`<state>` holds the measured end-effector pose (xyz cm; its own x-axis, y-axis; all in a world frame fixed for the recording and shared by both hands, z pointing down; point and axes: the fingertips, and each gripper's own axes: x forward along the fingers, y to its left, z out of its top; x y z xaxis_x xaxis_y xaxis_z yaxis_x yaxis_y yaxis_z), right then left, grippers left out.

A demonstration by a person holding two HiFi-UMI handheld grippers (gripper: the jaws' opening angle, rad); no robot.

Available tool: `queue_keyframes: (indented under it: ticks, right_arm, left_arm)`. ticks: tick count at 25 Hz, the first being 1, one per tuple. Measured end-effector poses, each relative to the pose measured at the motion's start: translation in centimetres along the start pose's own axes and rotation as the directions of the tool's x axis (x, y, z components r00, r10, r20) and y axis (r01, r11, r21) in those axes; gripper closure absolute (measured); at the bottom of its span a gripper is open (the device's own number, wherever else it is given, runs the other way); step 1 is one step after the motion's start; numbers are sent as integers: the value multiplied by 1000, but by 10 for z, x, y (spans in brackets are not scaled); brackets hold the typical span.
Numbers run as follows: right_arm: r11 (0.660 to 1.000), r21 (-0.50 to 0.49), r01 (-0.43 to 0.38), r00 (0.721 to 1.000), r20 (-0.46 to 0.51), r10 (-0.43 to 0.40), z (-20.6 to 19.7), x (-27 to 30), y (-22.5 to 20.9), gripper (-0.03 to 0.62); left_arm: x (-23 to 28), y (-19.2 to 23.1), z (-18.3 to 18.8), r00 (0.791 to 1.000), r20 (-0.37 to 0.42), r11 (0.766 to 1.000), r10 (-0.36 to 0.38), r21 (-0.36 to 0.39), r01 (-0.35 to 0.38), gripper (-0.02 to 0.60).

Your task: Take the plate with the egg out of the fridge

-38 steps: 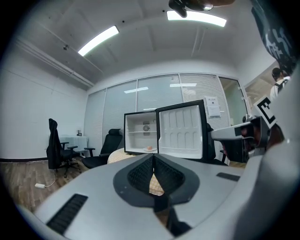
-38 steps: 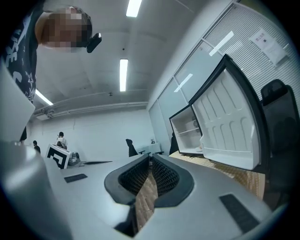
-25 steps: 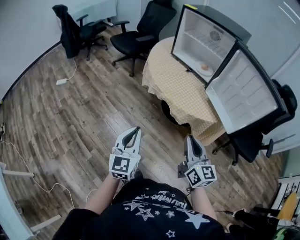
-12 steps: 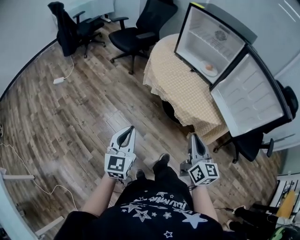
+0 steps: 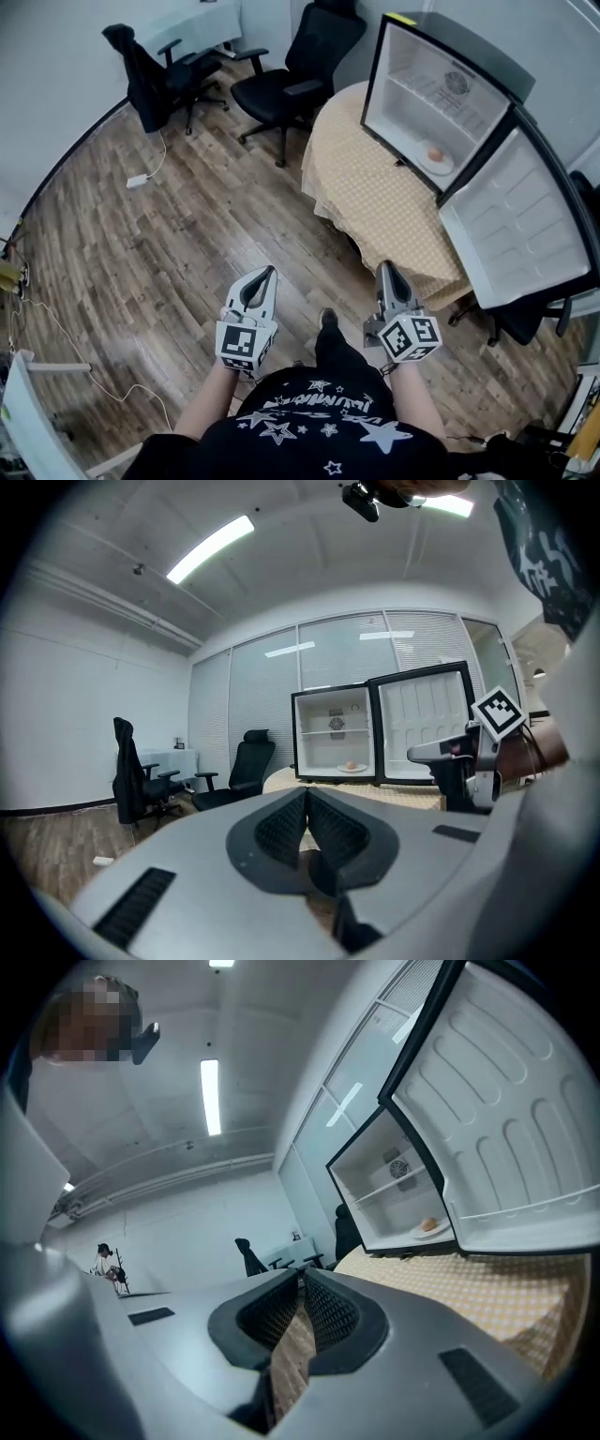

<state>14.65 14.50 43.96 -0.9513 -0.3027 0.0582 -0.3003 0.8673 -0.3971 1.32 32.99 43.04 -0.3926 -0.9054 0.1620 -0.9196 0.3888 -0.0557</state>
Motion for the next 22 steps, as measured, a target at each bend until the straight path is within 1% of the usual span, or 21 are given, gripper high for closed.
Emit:
queue_keyframes:
  ticks: [5, 12, 16, 22]
  right_arm:
    - [1000, 18, -19, 1000, -12, 19, 11, 46, -24, 556]
    - [999, 34, 5, 1000, -9, -5, 35, 88, -71, 556]
    - [999, 52, 8, 1000, -9, -7, 41, 107, -93, 556]
    - [997, 71, 3, 999, -32, -1, 42, 135, -118, 556]
  left_arm:
    - [50, 12, 8, 1000, -16, 1000, 6, -4, -6, 574]
    - [113, -2, 28, 999, -3, 999, -36, 28, 37, 574]
    - [140, -6, 28, 999, -24, 999, -43, 25, 44, 574]
    - [172, -7, 32, 999, -31, 999, -34, 26, 35, 574]
